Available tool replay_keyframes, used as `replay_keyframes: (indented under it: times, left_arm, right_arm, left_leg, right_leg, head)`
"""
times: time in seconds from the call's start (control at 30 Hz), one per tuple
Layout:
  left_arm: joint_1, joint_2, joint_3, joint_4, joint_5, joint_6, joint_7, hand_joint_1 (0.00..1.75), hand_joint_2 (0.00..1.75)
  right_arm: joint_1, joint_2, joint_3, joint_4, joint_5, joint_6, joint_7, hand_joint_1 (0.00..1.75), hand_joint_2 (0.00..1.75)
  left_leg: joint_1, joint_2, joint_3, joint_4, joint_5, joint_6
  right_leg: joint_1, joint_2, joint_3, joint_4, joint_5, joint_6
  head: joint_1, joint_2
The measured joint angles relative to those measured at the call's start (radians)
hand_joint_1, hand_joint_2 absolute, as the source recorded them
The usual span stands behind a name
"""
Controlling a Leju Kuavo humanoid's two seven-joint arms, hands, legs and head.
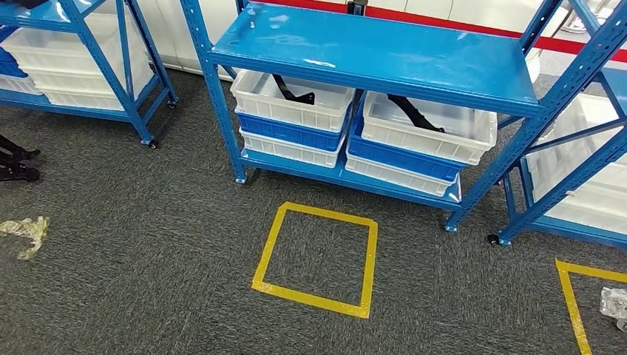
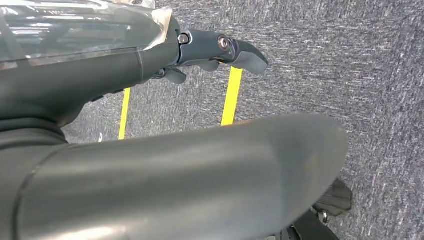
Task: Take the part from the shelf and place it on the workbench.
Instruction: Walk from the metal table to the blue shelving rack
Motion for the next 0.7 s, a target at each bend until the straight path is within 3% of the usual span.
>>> replay_keyframes:
  times: [0.1, 0.2, 0.27, 0.3, 0.37, 0.43, 0.47, 0.5, 0.57, 0.6, 0.63, 0.7]
  left_arm:
    - [0.000, 0.001, 0.000, 0.000, 0.000, 0.001, 0.000, 0.00, 0.00]
    - [-0.001, 0.001, 0.000, 0.000, 0.000, 0.001, 0.000, 0.00, 0.00]
    - [-0.001, 0.000, 0.000, 0.000, 0.000, 0.001, 0.000, 0.00, 0.00]
    - [-0.001, 0.000, 0.000, 0.000, 0.000, 0.001, 0.000, 0.00, 0.00]
    - [0.000, 0.000, 0.000, 0.000, 0.000, 0.001, 0.000, 0.00, 0.00]
    - [0.001, -0.001, 0.000, 0.000, 0.000, 0.001, 0.000, 0.00, 0.00]
    - [0.002, -0.001, 0.000, 0.000, 0.001, 0.001, 0.000, 0.00, 0.00]
    - [0.002, -0.001, 0.000, 0.000, 0.001, 0.001, 0.000, 0.00, 0.00]
    - [0.003, 0.000, 0.000, 0.000, 0.001, 0.002, 0.000, 0.00, 0.00]
    - [0.003, 0.000, 0.000, 0.000, 0.001, 0.003, 0.000, 0.00, 0.00]
    - [0.003, 0.001, 0.000, 0.000, 0.001, 0.004, 0.001, 0.00, 0.00]
    - [0.002, 0.001, 0.000, 0.000, 0.001, 0.007, 0.001, 0.00, 0.00]
  right_arm:
    - [0.000, 0.002, 0.000, 0.000, 0.000, 0.000, 0.000, 0.00, 0.00]
    - [0.003, 0.002, 0.000, 0.000, 0.000, 0.000, 0.000, 0.00, 0.00]
    - [0.005, 0.002, 0.000, 0.000, 0.000, 0.000, -0.001, 0.00, 0.00]
    - [0.004, 0.001, 0.000, 0.000, 0.000, 0.000, -0.002, 0.00, 0.00]
    - [0.003, 0.002, 0.000, 0.000, 0.000, 0.000, -0.002, 0.00, 0.00]
    - [0.008, 0.002, 0.000, 0.000, 0.001, 0.000, -0.003, 0.00, 0.00]
    - [0.010, 0.001, 0.000, 0.000, 0.002, 0.000, -0.003, 0.00, 0.00]
    - [0.012, 0.001, 0.000, 0.000, 0.004, 0.000, -0.003, 0.00, 0.00]
    - [0.013, 0.001, 0.000, 0.000, 0.007, 0.000, -0.003, 0.00, 0.00]
    - [0.012, 0.002, 0.000, 0.000, 0.008, 0.000, -0.003, 0.00, 0.00]
    - [0.011, 0.004, 0.000, 0.000, 0.008, 0.000, -0.003, 0.00, 0.00]
    - [0.011, 0.004, 0.000, 0.000, 0.008, 0.000, -0.003, 0.00, 0.00]
  left_leg:
    - [-0.006, 0.000, -0.001, 0.000, -0.002, 0.009]
    - [-0.008, 0.001, 0.003, -0.009, -0.003, 0.028]
    - [-0.003, 0.005, 0.012, -0.017, 0.000, 0.040]
    - [0.000, 0.008, 0.016, -0.019, 0.002, 0.043]
    - [0.001, 0.015, 0.016, -0.020, 0.002, 0.043]
    - [0.003, 0.020, 0.016, -0.019, -0.001, 0.039]
    - [0.005, 0.020, 0.018, -0.019, -0.003, 0.036]
    - [0.008, 0.021, 0.022, -0.019, -0.006, 0.030]
    - [0.012, 0.022, 0.034, -0.017, -0.016, 0.015]
    - [0.013, 0.023, 0.040, -0.017, -0.021, 0.006]
    - [0.013, 0.025, 0.044, -0.017, -0.027, -0.003]
    - [0.017, 0.027, 0.053, -0.013, -0.032, -0.018]
  right_leg:
    - [-0.005, 0.000, 0.000, -0.002, 0.000, 0.011]
    - [-0.010, 0.000, 0.001, 0.006, 0.009, 0.033]
    - [-0.010, -0.010, -0.012, 0.034, 0.000, 0.039]
    - [-0.011, -0.016, -0.031, 0.070, -0.020, 0.034]
    - [-0.011, -0.023, -0.091, 0.192, -0.075, 0.024]
    - [-0.012, -0.025, -0.139, 0.285, -0.108, 0.024]
    - [-0.014, -0.026, -0.139, 0.281, -0.104, 0.029]
    - [-0.017, -0.028, -0.119, 0.236, -0.084, 0.036]
    - [-0.022, -0.036, -0.055, 0.098, -0.036, 0.049]
    - [-0.020, -0.041, -0.033, 0.049, -0.025, 0.047]
    - [-0.017, -0.045, -0.020, 0.025, -0.022, 0.037]
    - [-0.010, -0.044, -0.012, 0.023, -0.028, 0.010]
  head:
    - [0.000, 0.000]
    - [-0.001, 0.000]
    - [0.001, 0.000]
    - [0.004, 0.000]
    - [0.007, 0.000]
    - [0.008, 0.000]
    - [0.008, 0.000]
    - [0.008, 0.000]
    - [0.009, 0.000]
    - [0.009, 0.000]
    - [0.008, 0.000]
    - [0.005, 0.000]
